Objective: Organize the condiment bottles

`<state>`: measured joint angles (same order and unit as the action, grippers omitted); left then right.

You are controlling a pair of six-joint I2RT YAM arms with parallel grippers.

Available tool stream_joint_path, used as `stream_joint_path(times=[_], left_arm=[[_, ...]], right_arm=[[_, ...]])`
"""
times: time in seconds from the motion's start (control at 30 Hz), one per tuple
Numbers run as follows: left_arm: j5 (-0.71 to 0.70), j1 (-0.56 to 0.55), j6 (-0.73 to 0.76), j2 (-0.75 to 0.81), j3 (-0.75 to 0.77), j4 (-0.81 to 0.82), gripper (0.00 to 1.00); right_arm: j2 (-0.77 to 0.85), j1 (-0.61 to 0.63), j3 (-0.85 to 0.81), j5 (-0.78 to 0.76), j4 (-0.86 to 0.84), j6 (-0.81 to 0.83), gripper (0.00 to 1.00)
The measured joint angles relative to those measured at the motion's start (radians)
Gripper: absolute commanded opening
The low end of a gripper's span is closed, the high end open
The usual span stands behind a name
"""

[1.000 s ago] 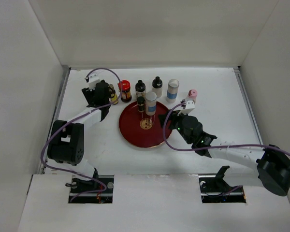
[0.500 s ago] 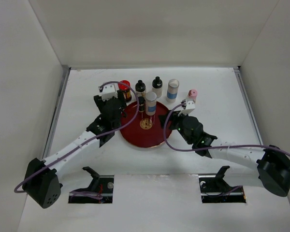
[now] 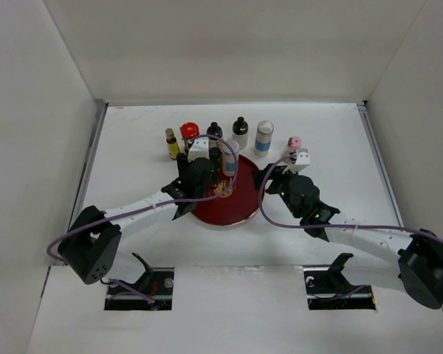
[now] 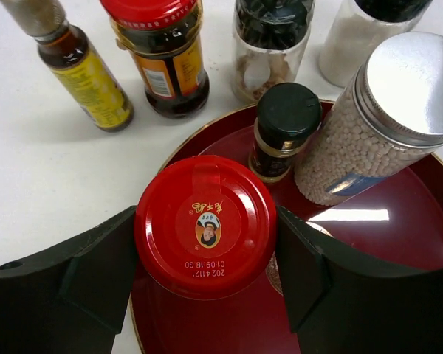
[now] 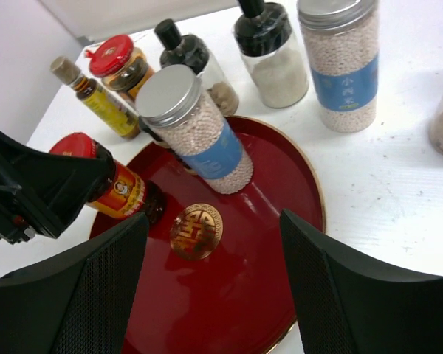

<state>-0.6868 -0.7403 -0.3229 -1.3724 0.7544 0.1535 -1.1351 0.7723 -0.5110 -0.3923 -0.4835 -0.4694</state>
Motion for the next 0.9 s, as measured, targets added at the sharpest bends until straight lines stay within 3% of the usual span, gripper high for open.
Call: stream_joint_path(times=[0.13, 0.27, 0.37, 0.5, 0.67, 0.9], left_arm=[[0.020, 0.003, -0.002, -0.024, -0.003, 0.062, 0.41], [0.029, 0.006, -0.002, -0.027, -0.018, 0.132, 0.63], [0.032, 0.007, -0.001, -0.027, -0.044, 0.169, 0.73], [0.034, 0.013, -0.001, -0.010, -0.075, 0.227, 0.76], [0.045, 0.026, 0.000, 0.053, -0.106, 0.280, 0.84], [0.069, 0.033, -0.005, 0.145, -0.183, 0.335, 0.84]], right_arm=[[-0.006, -0.020, 0.002, 0.000, 0.000, -0.003, 0.71], [-0.047, -0.026, -0.007, 0.000, 0.003, -0.005, 0.47], [-0.094, -0.026, -0.043, 0.002, 0.018, -0.005, 0.38], [-0.155, -0.033, -0.136, 0.013, 0.056, -0.004, 0.43], [-0.264, -0.080, -0.298, 0.035, 0.086, 0.018, 0.57], [-0.485, -0.154, -0.572, 0.077, 0.157, 0.062, 0.55]])
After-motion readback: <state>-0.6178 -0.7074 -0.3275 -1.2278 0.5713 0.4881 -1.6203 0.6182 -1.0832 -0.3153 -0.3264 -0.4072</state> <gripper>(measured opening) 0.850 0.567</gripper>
